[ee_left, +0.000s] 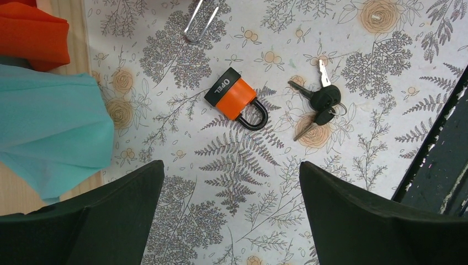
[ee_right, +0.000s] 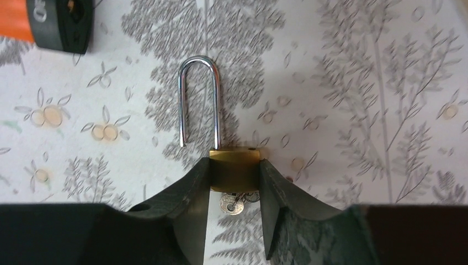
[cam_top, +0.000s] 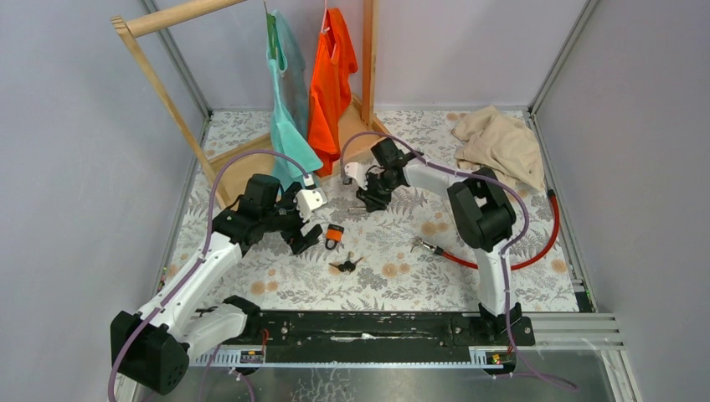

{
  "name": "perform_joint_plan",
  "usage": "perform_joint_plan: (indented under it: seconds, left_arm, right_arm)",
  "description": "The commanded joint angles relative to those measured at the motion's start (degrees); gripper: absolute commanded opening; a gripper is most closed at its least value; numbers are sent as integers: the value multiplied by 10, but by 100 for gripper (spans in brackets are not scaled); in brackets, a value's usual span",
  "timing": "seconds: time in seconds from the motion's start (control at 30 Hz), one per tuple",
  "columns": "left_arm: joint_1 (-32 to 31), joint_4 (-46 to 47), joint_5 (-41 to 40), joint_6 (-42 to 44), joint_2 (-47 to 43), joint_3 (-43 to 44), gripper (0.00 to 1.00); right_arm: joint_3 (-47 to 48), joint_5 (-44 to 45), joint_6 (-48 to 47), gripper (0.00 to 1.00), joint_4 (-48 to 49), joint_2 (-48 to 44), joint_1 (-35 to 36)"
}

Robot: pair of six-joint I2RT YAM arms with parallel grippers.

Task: Lock with the key
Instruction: Pick up the lock from the center of the board, then lock the lock.

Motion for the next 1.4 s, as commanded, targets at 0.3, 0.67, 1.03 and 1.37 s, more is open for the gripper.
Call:
perform_joint_plan:
  seconds: [0.3, 0.67, 1.03, 1.37]
  left_arm:
    - [4, 3, 71, 3, -1, 24, 95]
    - [-14, 25, 118, -36, 30, 67, 80]
    - [-148, 26, 113, -42, 122, 214, 74]
    - [-174, 26, 145, 53, 165, 236, 75]
  right_arm:
    - [-144, 48, 13, 0, 5, -208, -15]
    - [-185, 32, 68, 0, -36, -400, -25]
    - [-212, -104, 182, 0, -46, -508, -26]
    - [-310, -115, 189, 0, 2, -612, -37]
